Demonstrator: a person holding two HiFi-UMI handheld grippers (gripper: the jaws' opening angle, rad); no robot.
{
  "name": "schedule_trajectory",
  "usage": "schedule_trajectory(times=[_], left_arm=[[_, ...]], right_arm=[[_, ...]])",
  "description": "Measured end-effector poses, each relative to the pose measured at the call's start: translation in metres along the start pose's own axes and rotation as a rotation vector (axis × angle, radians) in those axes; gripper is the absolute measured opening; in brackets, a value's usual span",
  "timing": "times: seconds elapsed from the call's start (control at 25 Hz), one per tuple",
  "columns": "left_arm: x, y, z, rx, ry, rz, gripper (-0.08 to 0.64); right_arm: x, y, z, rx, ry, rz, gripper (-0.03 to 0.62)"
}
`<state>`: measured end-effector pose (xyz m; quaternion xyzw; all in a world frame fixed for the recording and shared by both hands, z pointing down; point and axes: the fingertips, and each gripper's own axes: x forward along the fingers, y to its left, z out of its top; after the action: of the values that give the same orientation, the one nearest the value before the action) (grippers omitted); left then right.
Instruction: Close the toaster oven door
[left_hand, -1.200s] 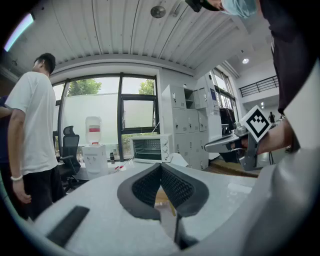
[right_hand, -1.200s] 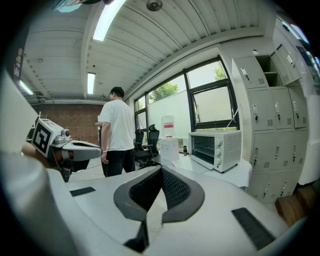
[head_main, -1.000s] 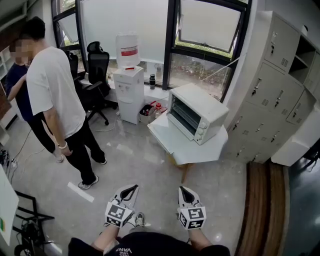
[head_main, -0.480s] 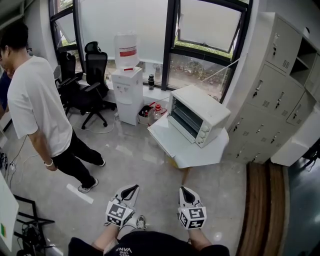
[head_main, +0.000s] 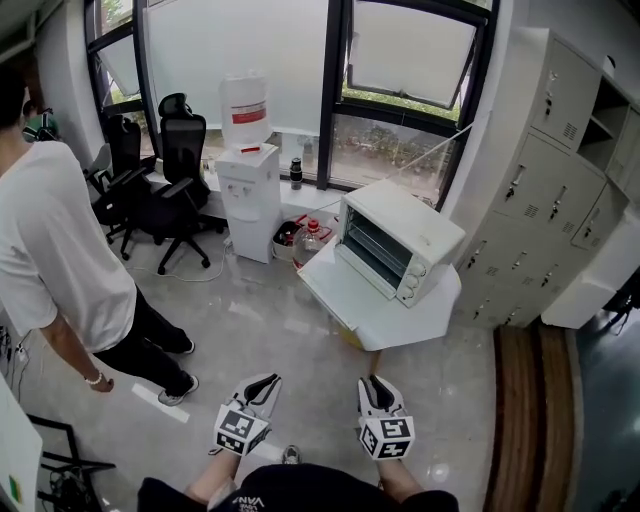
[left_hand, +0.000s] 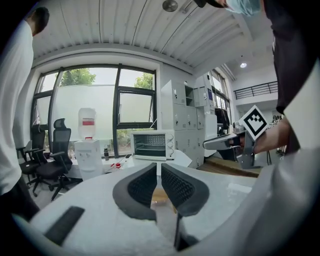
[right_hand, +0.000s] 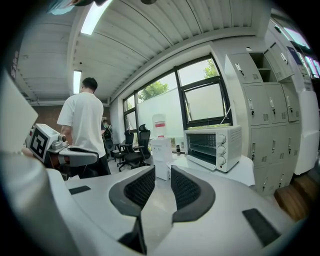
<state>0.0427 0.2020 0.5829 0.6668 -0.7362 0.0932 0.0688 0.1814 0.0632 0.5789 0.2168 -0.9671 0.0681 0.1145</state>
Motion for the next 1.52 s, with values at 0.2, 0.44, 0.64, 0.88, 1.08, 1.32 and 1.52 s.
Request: schedule_trajectory(times=[0.2,0.44,0.64,0.88,1.08,1.32,1.52], left_arm=[[0.011,0.034,-0.005,-0.002,0.019,-0.036,0.129],[0.024,0.07,-0.004,0.003,0.046,-0.094,0.183],[0.045,0.081,-0.009,-0.021,0.058,-0.129,0.193],[0.079,0.098,-0.017,-0.038,0.076,-0.137,0.199],[0.116,0.122,-0.017,-0.034,0.093,-0.115,0.204],[0.173,0.145,-0.014,-0.024,0.113,-0.095,0.204],[0.226,0.159,-0.011,-0.004,0.126,-0.089,0.204]], right_arm=[[0.026,0.007,0.002,0.018,0.001,-0.047,0.106],[0.048,0.013,0.007,0.044,0.011,-0.104,0.141],[0.064,0.006,0.006,0.047,0.037,-0.132,0.147],[0.097,-0.019,0.006,0.059,0.046,-0.148,0.153],[0.135,-0.047,0.007,0.062,0.057,-0.138,0.158],[0.174,-0.088,0.0,0.072,0.086,-0.133,0.158],[0.199,-0.119,-0.007,0.078,0.118,-0.124,0.161]])
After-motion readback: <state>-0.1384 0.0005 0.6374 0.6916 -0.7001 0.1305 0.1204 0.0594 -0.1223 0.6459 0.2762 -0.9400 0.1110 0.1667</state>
